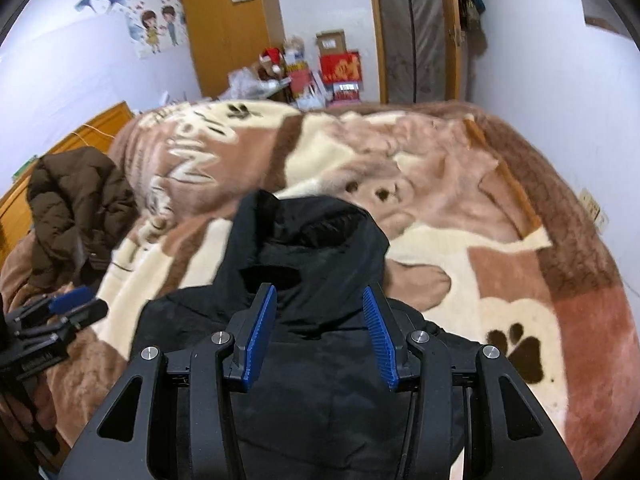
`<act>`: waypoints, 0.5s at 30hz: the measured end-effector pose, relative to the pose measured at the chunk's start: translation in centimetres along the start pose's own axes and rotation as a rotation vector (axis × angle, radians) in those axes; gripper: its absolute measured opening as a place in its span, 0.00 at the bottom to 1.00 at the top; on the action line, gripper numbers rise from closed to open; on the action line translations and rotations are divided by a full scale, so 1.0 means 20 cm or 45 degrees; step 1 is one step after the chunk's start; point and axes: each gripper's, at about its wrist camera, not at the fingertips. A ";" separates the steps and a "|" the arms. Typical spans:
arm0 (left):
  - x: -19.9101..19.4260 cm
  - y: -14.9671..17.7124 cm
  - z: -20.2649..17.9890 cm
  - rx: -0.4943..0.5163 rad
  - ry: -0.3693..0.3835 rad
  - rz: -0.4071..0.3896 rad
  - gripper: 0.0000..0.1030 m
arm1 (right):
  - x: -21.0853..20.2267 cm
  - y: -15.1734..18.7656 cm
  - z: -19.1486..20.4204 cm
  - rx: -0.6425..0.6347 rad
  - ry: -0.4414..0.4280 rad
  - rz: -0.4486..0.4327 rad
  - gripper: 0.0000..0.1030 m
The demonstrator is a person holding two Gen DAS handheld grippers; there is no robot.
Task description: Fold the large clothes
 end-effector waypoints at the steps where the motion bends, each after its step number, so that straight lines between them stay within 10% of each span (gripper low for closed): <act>1: 0.06 -0.02 0.00 -0.001 -0.002 0.015 0.59 | 0.07 -0.01 -0.03 0.005 0.000 0.026 0.45; 15: 0.99 -0.32 0.04 -0.051 -0.065 0.145 0.62 | 0.79 -0.23 -0.30 0.011 0.070 0.139 0.45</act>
Point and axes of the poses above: each gripper's, at about its wrist camera, not at the fingertips, and x roughly the way its jaws point, z to its left, y to its underside, and after that the axes turned 3 degrees about -y, right-handed
